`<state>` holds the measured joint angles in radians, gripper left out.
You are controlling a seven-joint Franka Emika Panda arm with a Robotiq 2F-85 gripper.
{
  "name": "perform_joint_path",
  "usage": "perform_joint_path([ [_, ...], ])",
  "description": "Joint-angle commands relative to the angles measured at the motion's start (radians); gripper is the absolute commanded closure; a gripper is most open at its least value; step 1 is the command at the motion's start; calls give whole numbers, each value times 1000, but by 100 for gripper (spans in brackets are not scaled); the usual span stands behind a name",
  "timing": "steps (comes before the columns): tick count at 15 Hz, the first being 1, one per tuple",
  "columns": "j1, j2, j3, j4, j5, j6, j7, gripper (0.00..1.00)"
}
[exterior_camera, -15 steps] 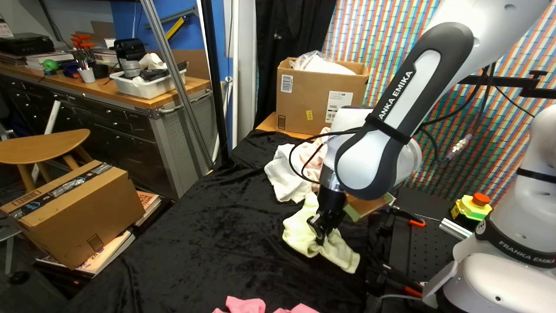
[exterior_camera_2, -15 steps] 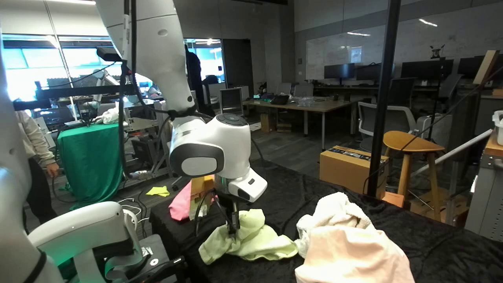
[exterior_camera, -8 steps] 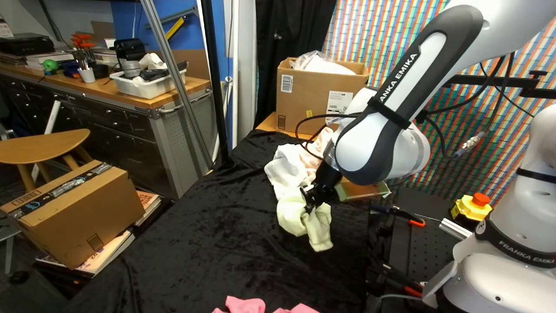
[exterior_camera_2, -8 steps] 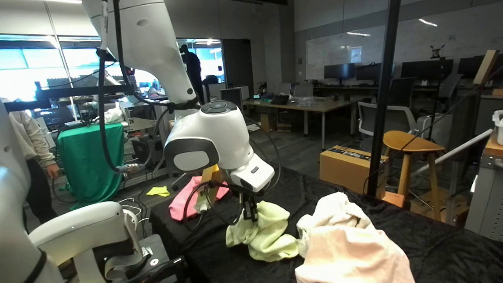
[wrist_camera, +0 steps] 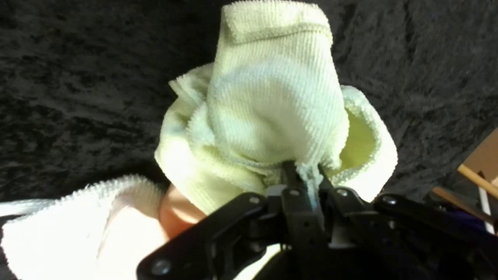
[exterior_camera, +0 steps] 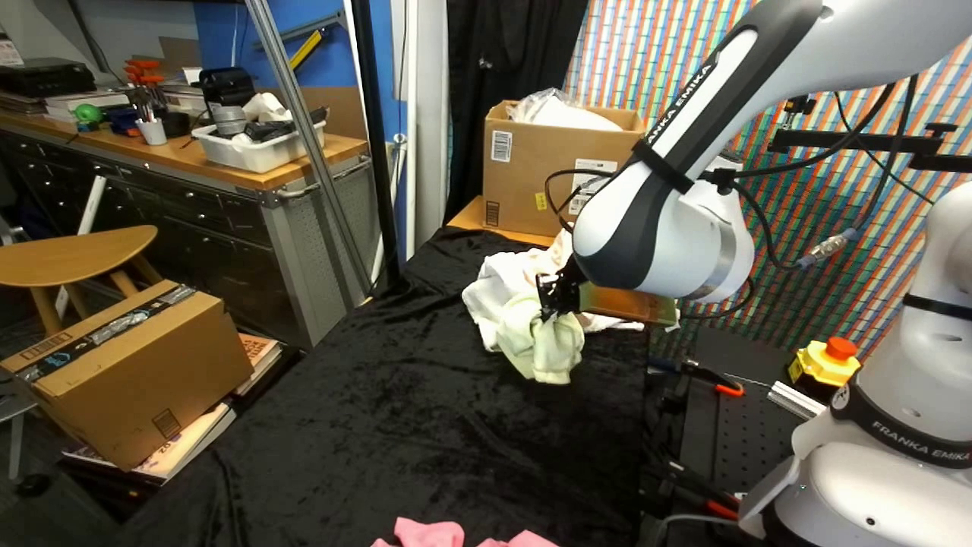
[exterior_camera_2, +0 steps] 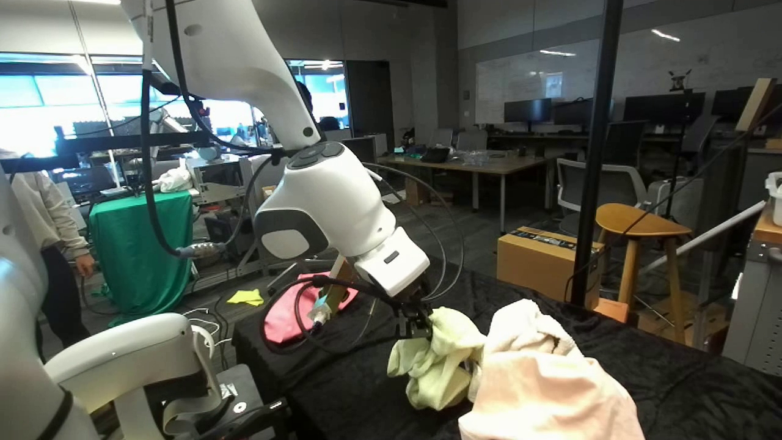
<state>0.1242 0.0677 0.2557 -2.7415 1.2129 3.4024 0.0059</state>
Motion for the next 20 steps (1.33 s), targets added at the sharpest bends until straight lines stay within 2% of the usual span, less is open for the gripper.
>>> perform_joint_path([
  [1,8,-69,9,-8,88,121,-6,91],
  [6,-5,-68,-6,3,98,225,4,91],
  [11,-25,-22,-31,59,115,246,-34,91],
  [12,-29,-16,-37,70,120,243,-41,88],
  [13,-33,-7,-44,81,123,238,-42,65],
  [15,-36,4,-53,94,129,233,-46,62],
  [20,-29,54,-61,109,198,228,-80,24],
])
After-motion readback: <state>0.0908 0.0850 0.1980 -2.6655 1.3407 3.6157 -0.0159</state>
